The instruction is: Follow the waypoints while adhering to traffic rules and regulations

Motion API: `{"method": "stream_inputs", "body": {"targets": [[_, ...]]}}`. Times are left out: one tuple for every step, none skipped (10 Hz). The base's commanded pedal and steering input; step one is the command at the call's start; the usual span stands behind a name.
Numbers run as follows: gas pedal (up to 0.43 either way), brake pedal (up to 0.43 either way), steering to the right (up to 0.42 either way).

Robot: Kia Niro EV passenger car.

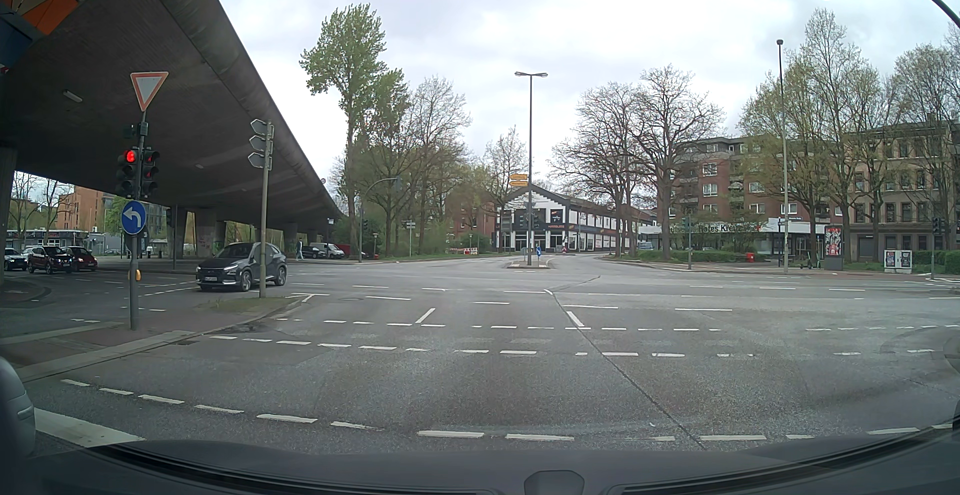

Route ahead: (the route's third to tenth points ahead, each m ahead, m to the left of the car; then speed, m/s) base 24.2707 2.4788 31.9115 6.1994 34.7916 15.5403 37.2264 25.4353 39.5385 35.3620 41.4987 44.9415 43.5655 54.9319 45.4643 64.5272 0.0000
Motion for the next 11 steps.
{"method": "stream_inputs", "body": {"targets": [[0.000, 0.280, -0.011], [0.000, 0.280, -0.011], [0.000, 0.280, -0.011], [0.000, 0.280, -0.011], [0.000, 0.280, -0.011], [0.000, 0.280, -0.011], [0.000, 0.280, -0.011], [0.000, 0.280, -0.011], [0.000, 0.280, -0.011], [0.000, 0.280, -0.011], [0.000, 0.280, -0.011]]}}
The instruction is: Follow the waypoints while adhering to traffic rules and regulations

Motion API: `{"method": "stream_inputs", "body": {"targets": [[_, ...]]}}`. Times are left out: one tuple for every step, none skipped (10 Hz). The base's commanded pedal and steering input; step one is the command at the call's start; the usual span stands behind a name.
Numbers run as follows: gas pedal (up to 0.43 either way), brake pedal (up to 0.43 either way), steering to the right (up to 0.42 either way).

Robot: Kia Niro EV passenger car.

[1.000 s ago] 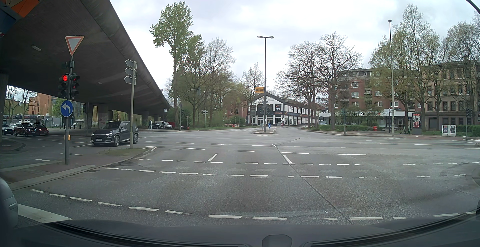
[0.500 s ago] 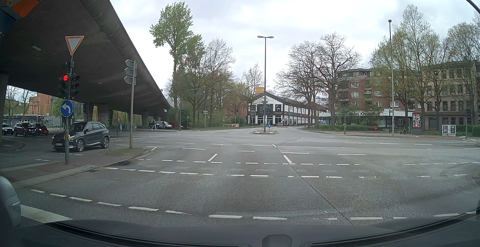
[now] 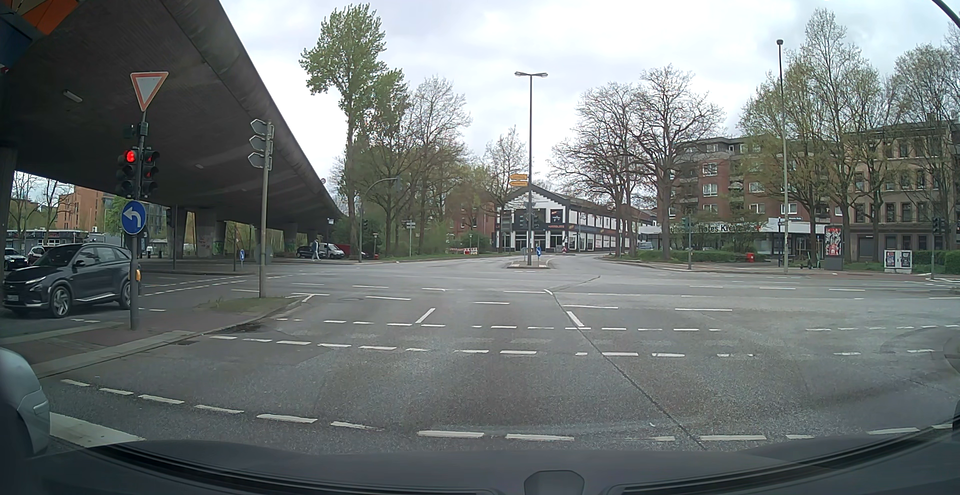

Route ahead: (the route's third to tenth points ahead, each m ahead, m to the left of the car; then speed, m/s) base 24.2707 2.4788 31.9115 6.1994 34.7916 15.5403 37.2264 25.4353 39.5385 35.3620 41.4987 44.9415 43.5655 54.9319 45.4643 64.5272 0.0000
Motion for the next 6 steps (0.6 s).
{"method": "stream_inputs", "body": {"targets": [[0.000, 0.280, -0.011], [0.000, 0.280, -0.011], [0.000, 0.280, -0.011], [0.000, 0.280, -0.011], [0.000, 0.280, -0.011], [0.000, 0.280, -0.011]]}}
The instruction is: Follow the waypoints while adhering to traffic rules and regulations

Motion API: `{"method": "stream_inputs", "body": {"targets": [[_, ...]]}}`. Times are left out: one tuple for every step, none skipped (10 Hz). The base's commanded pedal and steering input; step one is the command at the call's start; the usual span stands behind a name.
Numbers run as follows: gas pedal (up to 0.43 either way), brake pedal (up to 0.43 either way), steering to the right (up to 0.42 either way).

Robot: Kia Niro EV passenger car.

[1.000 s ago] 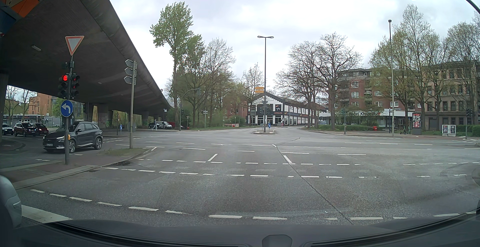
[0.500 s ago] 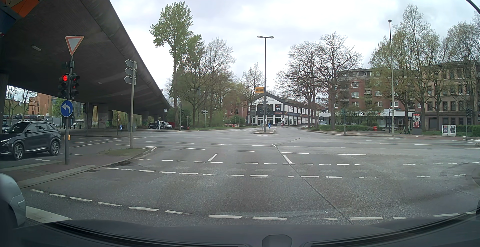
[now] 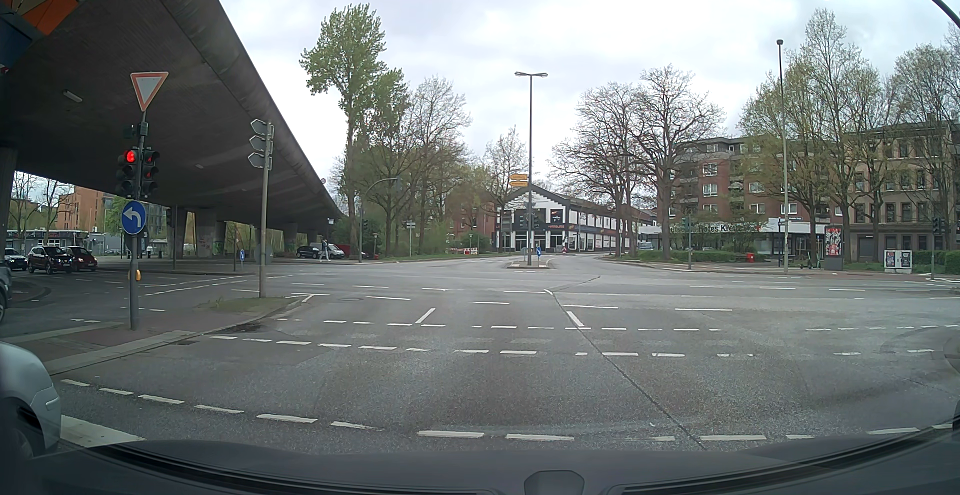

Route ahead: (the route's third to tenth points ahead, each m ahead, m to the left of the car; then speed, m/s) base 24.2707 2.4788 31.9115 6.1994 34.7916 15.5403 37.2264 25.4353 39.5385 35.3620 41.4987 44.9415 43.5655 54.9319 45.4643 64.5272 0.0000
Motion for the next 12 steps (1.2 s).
{"method": "stream_inputs", "body": {"targets": [[0.000, 0.280, -0.011], [0.000, 0.280, -0.011], [0.000, 0.280, -0.011], [0.000, 0.280, -0.011], [0.000, 0.280, -0.011], [0.000, 0.280, -0.011], [0.000, 0.280, -0.011], [0.000, 0.280, -0.011], [0.000, 0.280, -0.011], [0.000, 0.280, -0.011], [0.000, 0.280, -0.011], [0.000, 0.280, -0.011]]}}
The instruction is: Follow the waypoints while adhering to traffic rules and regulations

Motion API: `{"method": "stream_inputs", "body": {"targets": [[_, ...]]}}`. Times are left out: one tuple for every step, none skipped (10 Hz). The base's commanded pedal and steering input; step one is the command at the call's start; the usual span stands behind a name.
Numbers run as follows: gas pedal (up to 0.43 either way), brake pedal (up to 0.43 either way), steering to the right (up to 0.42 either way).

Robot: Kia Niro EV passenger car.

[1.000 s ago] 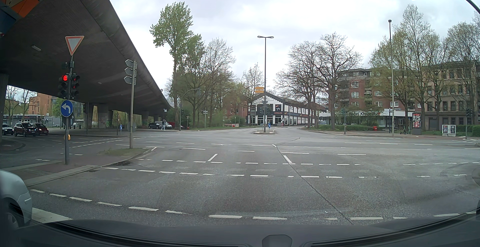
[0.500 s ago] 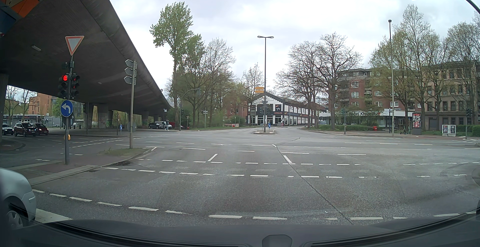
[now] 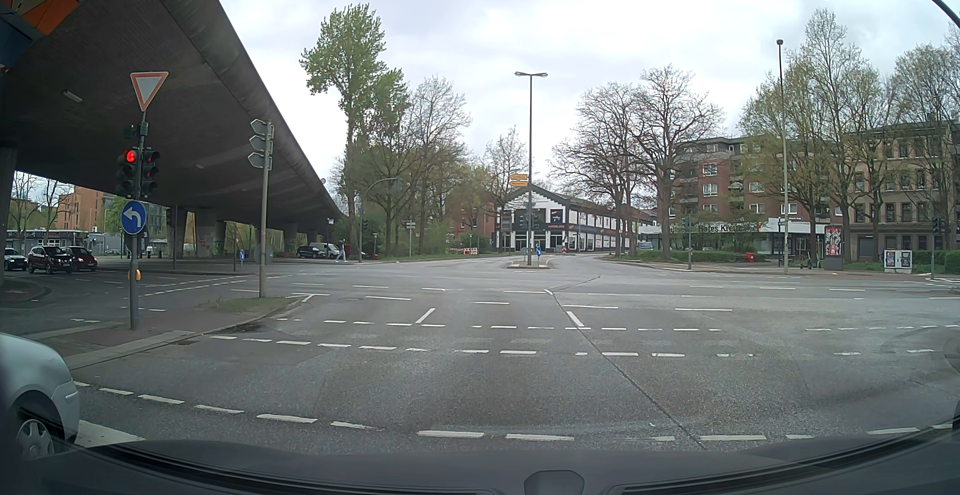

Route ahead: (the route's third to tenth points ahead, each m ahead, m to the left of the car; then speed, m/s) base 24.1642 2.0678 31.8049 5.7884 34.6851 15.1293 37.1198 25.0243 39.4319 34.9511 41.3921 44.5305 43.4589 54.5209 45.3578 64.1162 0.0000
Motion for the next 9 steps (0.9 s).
{"method": "stream_inputs", "body": {"targets": [[0.000, 0.280, -0.011], [0.000, 0.280, -0.011], [0.000, 0.280, -0.011], [0.000, 0.280, -0.011], [0.000, 0.280, -0.011], [0.000, 0.280, -0.011], [0.000, 0.280, -0.011], [0.000, 0.280, -0.011], [0.000, 0.280, -0.011]]}}
